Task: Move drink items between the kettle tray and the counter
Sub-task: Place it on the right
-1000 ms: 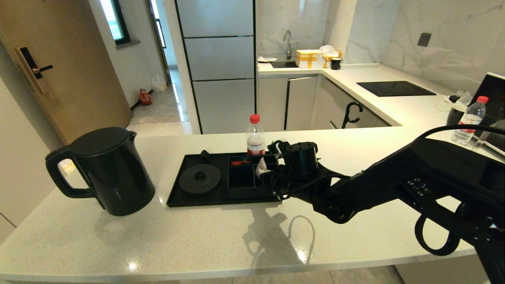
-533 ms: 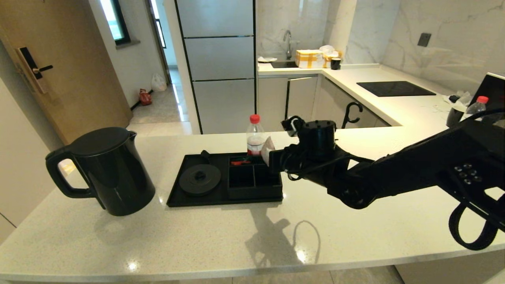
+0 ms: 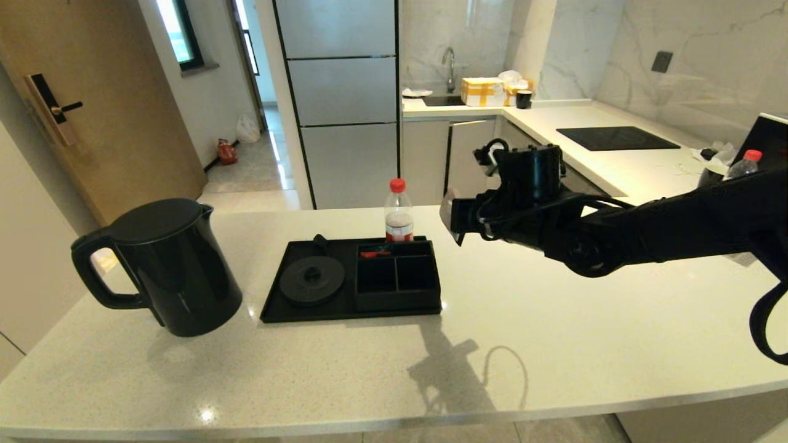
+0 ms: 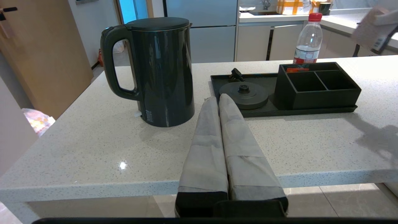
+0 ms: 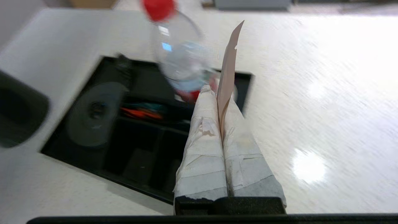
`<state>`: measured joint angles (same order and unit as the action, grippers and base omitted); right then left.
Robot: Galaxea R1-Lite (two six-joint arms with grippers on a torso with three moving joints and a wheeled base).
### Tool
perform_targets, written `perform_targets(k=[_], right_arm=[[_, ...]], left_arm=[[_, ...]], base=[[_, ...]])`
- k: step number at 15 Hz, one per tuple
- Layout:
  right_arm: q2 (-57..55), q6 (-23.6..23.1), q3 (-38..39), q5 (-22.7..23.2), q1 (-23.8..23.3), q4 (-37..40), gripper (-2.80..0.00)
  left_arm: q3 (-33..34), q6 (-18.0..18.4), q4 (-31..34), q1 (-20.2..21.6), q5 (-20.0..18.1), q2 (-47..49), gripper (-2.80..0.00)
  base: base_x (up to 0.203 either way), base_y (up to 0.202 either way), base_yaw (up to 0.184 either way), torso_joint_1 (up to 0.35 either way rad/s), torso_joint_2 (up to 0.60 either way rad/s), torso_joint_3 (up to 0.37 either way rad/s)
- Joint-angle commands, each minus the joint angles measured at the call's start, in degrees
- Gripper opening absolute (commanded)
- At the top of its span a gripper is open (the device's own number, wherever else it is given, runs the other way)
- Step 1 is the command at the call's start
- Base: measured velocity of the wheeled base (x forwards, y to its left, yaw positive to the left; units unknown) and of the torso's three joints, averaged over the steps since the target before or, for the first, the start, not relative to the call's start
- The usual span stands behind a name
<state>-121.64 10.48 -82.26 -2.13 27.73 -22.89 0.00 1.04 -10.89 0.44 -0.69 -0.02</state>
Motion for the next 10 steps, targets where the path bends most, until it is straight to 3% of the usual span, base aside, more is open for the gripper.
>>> perform_targets(k=[1,3,6,10], right_arm=[[-0.15,-0.15,-2.43,-0.95,-1.15,4.44,-2.80],[-0.66,-0.43,-4.82,-3.92,-1.87,9.49,-2.80],[-2.97,-0.32,-5.22,-13.09,-4.76,12.84,-2.80],[-5.19,0.36,-4.42,-14.51,-7.49,15.03,-2.80]], left_arm=[[2.29,0.02,-0.10,0.00,-0.02,0.02,-2.80],[2.29,0.02,-0.07,0.06,-0.02,-0.04,-2.80],[2.29,0.02,-0.10,0.09,-0.02,0.02,-2.80],[2.29,0.02,-0.10,0.00,-0.02,0.02,-2.80]], base=[[0.000,0.000,0.000,0.000,0.00,0.000],[0.000,0.000,0.000,0.000,0.00,0.000],[0.000,0.000,0.000,0.000,0.00,0.000],[0.000,0.000,0.000,0.000,0.00,0.000]])
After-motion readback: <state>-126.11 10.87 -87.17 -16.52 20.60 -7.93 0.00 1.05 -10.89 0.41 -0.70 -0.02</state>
